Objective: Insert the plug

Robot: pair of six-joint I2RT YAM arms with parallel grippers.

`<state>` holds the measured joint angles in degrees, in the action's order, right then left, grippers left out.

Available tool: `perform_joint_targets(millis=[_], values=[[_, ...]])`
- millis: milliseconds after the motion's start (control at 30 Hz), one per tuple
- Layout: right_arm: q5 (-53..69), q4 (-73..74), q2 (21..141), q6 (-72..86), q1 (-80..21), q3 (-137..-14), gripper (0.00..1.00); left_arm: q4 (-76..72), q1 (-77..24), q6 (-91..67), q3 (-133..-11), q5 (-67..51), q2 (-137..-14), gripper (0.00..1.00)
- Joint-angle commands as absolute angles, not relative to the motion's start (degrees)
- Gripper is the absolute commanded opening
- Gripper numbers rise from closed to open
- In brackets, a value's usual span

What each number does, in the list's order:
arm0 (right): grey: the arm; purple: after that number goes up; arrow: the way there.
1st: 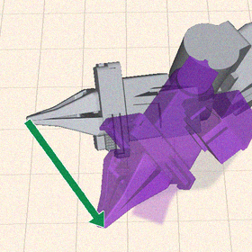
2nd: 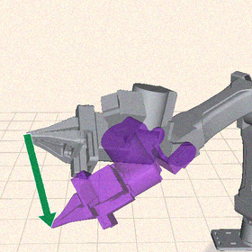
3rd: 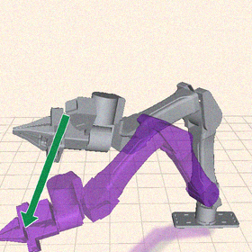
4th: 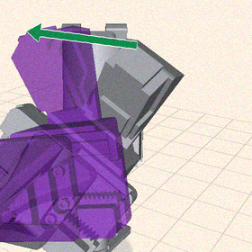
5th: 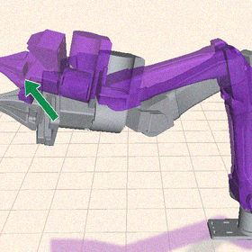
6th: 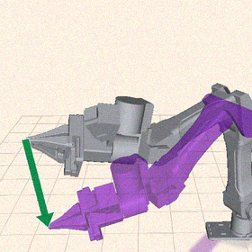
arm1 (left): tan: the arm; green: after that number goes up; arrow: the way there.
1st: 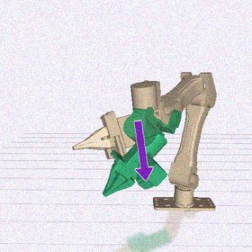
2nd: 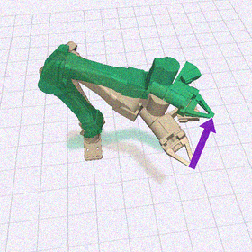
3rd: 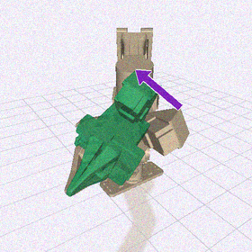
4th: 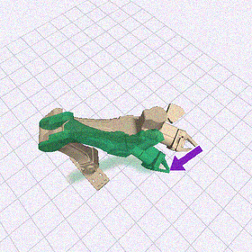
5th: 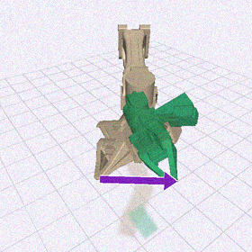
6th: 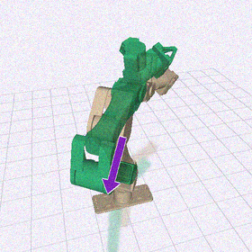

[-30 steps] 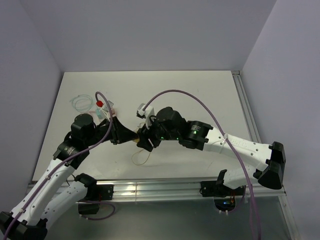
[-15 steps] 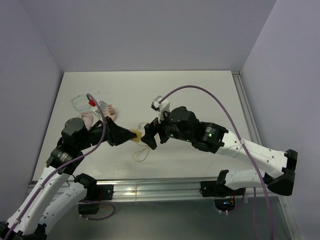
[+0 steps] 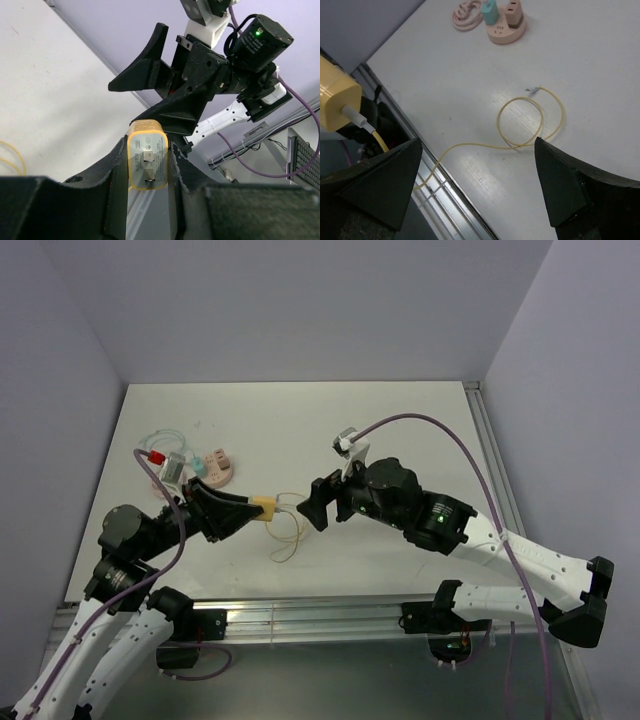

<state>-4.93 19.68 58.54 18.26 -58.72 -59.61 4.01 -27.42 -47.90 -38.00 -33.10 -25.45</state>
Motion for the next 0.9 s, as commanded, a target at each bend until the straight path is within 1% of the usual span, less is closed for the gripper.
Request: perform_joint_targets(millis=[0, 33, 67, 100, 133, 167, 233, 333, 467, 633, 700, 867], values=[[1.2, 12.9, 55.9, 19.9, -57.6, -59.5, 1.00, -3.8, -27.5, -49.7, -37.2, -33.7, -23.6, 0.00], [4.0, 10.7, 53.2, 20.6, -57.2, -56.9, 1.00, -4.4, -27.5, -49.9, -36.8, -33.7, -23.3, 0.00], [7.5, 5.3, 52.0, 23.1, -55.6, -55.5, 0.97, -5.9, -27.5, -50.2, -36.5, -33.6, -22.8, 0.00], [17.6, 2.1, 50.8, 24.9, -54.2, -52.5, 0.95, -6.8, -27.5, -51.1, -35.7, -33.6, -22.8, 0.00], [21.8, -1.5, 49.6, 26.6, -52.7, -51.0, 0.93, -7.9, -27.5, -51.4, -35.4, -33.8, -22.8, 0.00], [26.1, -8.5, 49.3, 30.3, -51.3, -49.7, 0.89, -9.1, -27.5, -51.5, -35.2, -34.4, -23.1, 0.00], [31.9, -13.2, 49.9, 32.2, -48.8, -47.6, 0.87, -11.7, -27.5, -51.6, -35.0, -36.3, -23.9, 0.00], [35.6, -18.4, 51.3, 34.2, -48.8, -46.4, 0.84, -12.7, -27.5, -51.2, -36.3, -38.4, -26.6, 0.00], [38.1, -29.0, 53.2, 37.4, -49.0, -44.2, 0.80, -15.5, -27.4, -51.8, -37.4, -40.7, -28.8, 0.00], [38.7, -34.4, 56.0, 38.1, -50.0, -44.9, 0.75, -19.4, -27.5, -54.1, -37.1, -41.2, -29.1, 0.00], [37.4, -35.8, 56.5, 37.6, -51.4, -45.0, 0.73, -23.5, -27.5, -55.8, -35.5, -42.0, -29.4, 0.00], [34.5, -37.4, 57.2, 37.3, -52.7, -44.1, 0.68, -26.6, -27.5, -57.0, -33.9, -42.2, -28.9, 0.00]])
